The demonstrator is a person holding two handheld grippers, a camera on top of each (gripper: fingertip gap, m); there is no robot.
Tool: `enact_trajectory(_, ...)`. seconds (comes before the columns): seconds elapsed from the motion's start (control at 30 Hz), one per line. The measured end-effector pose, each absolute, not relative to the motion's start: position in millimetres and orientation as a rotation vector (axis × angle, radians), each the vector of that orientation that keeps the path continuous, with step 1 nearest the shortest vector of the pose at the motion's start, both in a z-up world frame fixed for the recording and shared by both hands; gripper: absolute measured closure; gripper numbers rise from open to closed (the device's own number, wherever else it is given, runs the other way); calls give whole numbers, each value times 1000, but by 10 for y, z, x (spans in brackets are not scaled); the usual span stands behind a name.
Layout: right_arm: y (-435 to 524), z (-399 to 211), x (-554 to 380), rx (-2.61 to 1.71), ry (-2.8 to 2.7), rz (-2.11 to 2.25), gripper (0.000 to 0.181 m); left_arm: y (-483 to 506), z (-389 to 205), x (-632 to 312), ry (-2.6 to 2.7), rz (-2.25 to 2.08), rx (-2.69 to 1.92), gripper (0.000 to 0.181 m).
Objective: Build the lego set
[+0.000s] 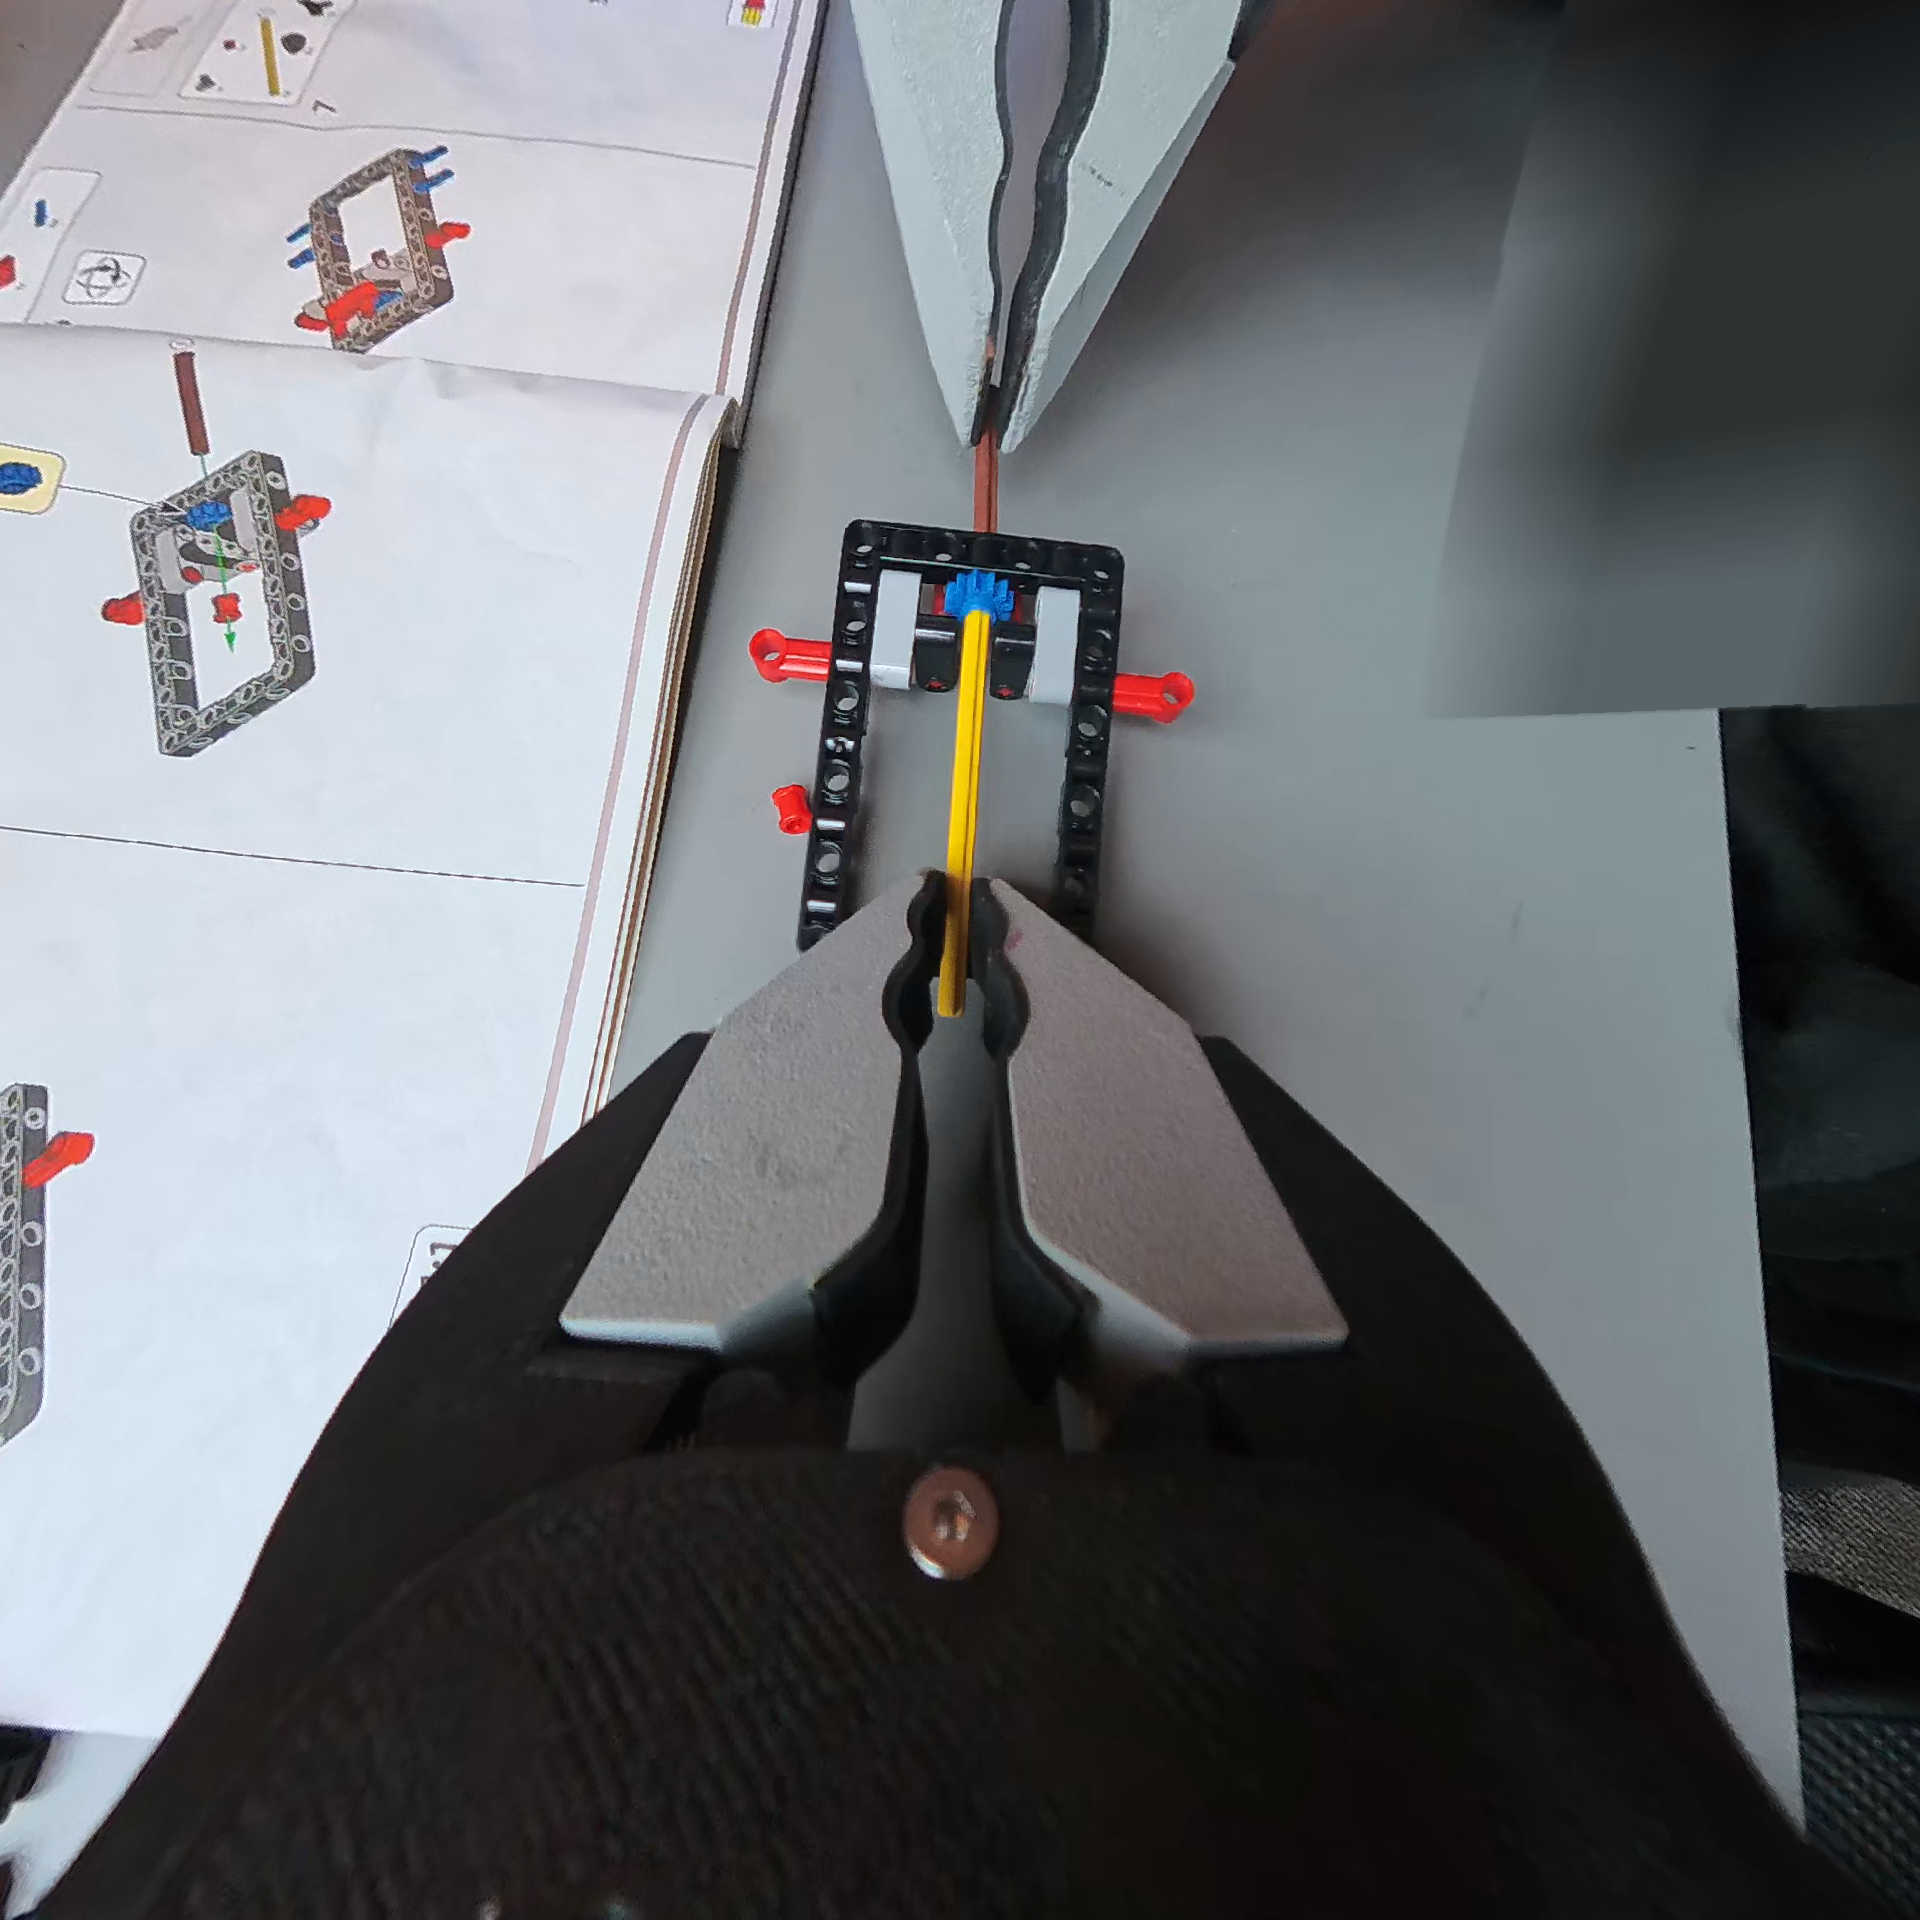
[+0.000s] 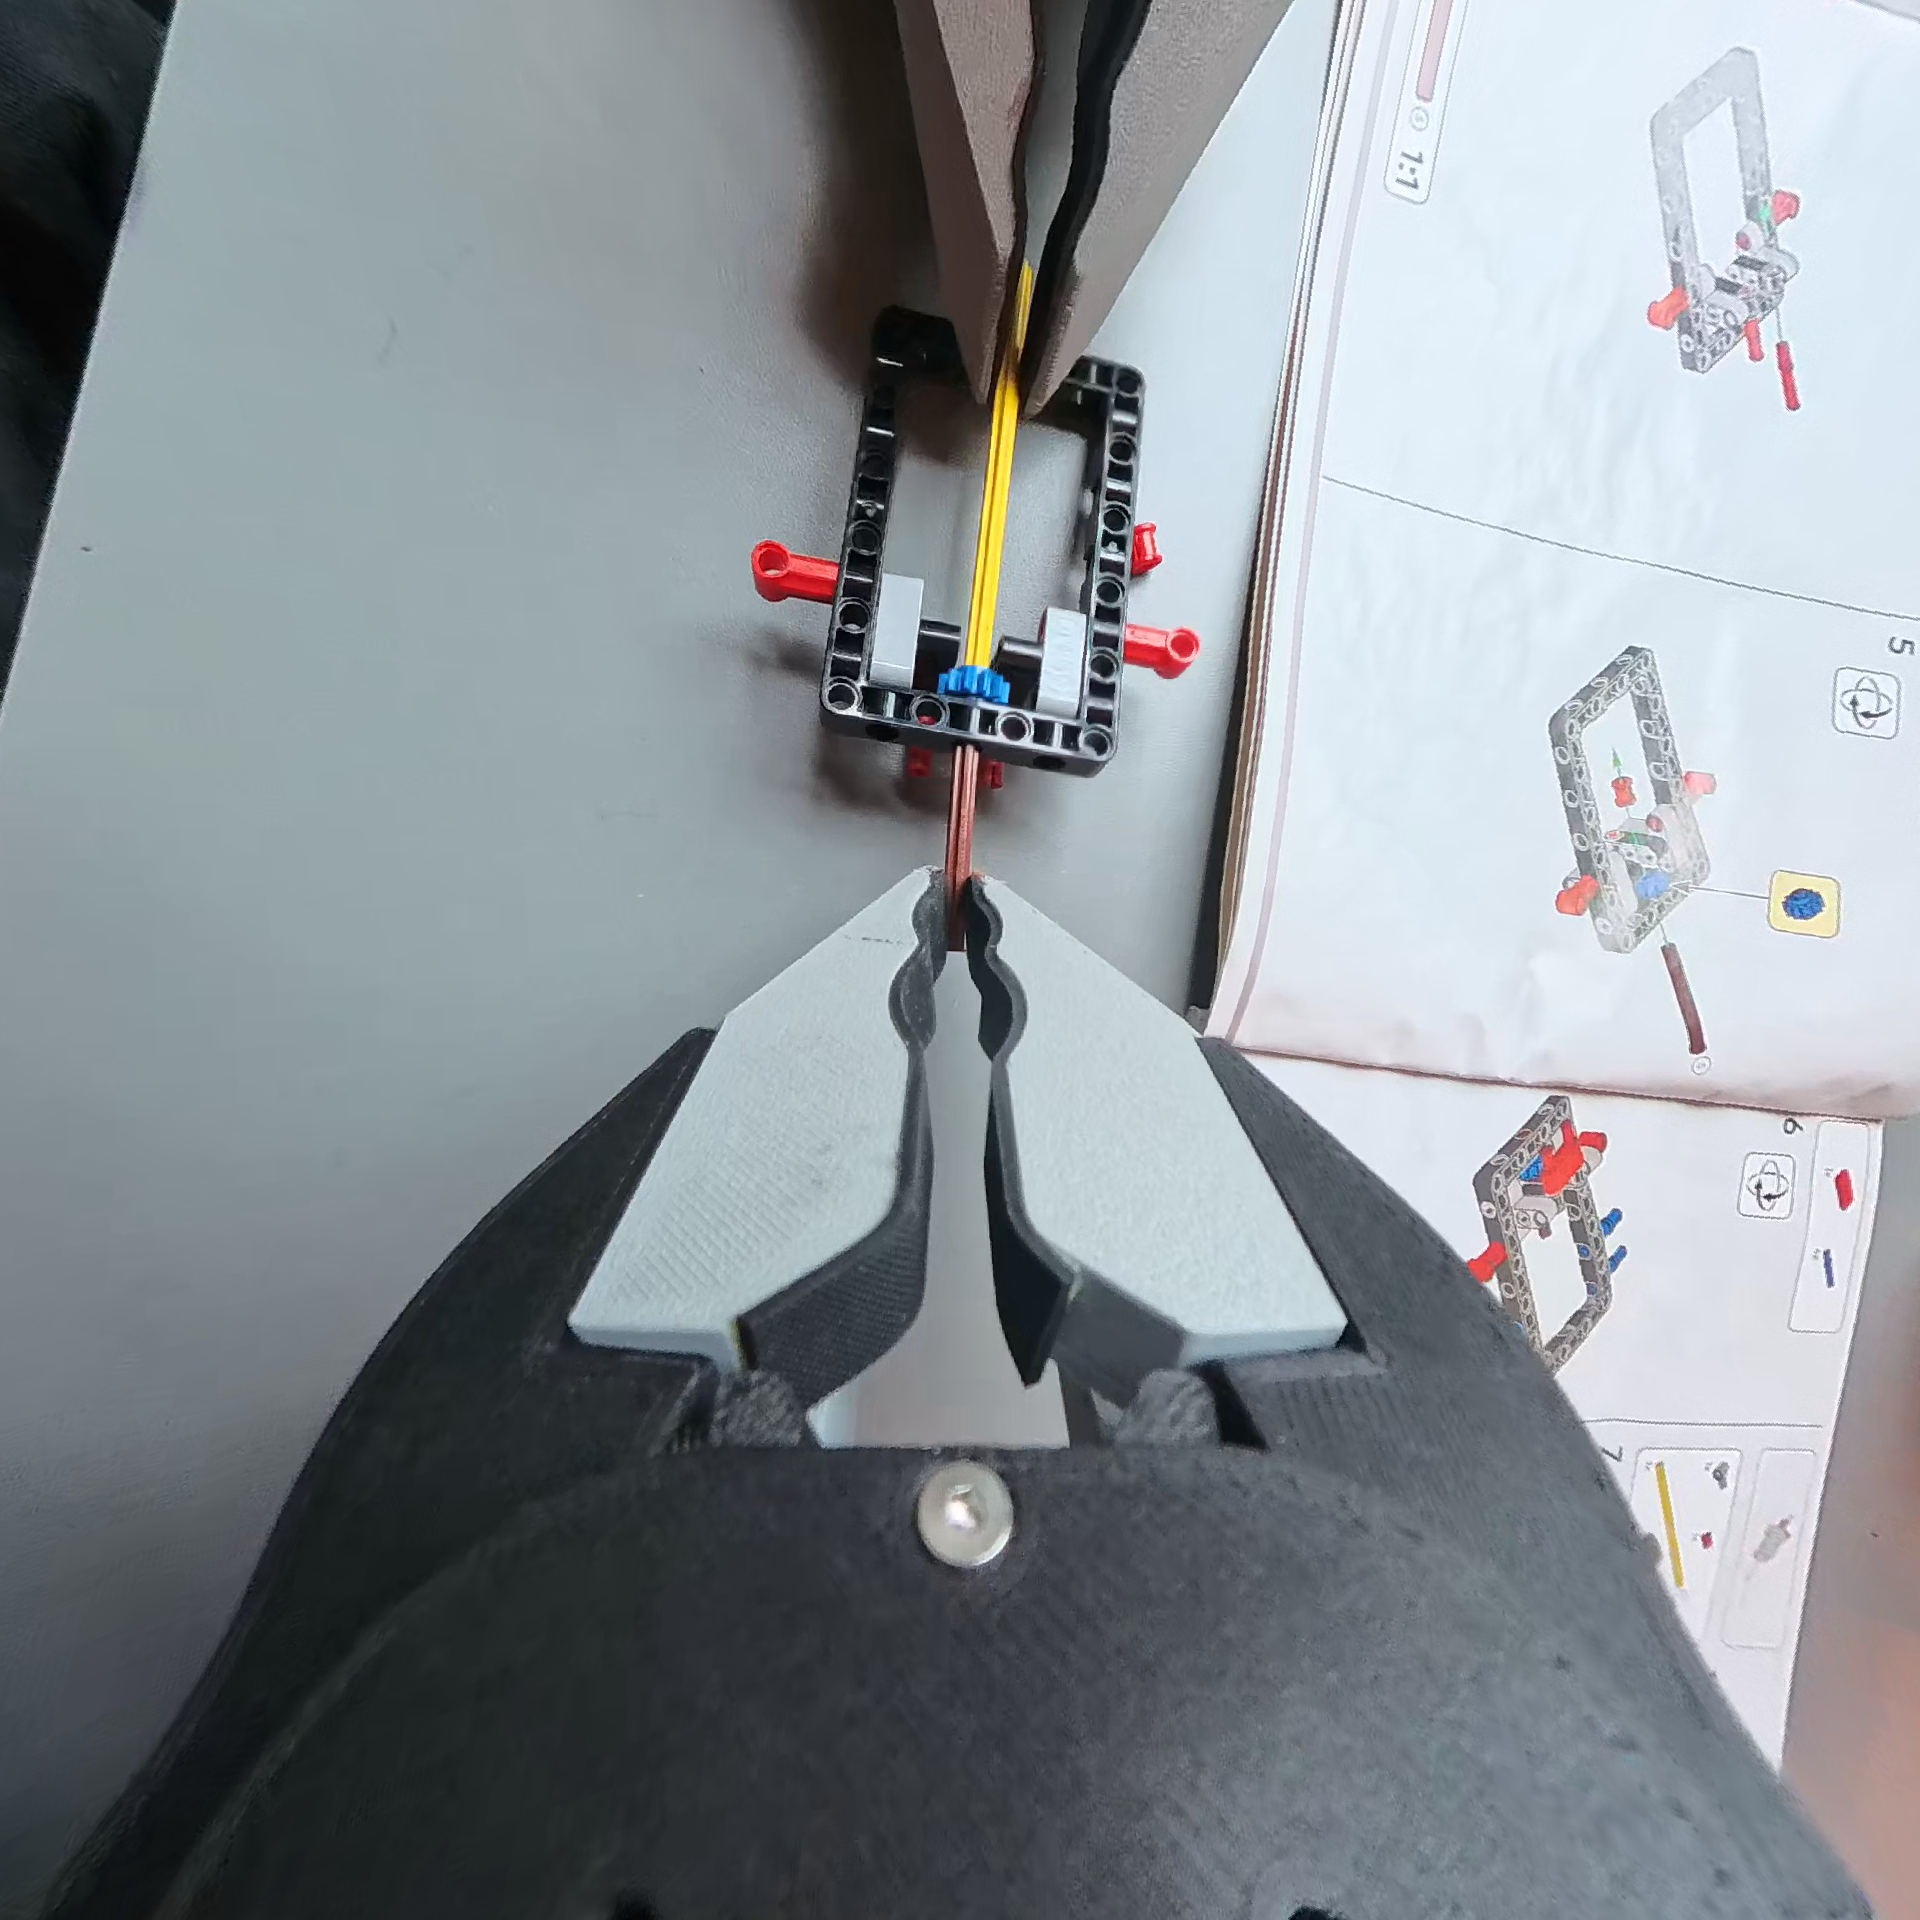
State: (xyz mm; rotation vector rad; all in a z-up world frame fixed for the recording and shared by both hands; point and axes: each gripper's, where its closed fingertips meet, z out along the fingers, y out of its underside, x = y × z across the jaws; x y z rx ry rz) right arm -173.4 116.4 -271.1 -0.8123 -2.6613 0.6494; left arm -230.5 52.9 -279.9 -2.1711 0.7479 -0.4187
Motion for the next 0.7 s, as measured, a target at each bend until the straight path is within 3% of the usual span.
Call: enact_trajectory(0.7,1136,-2713,-1705,-986,-2813,484,181,524,-2827,-2302,751,-416,-2188,179)
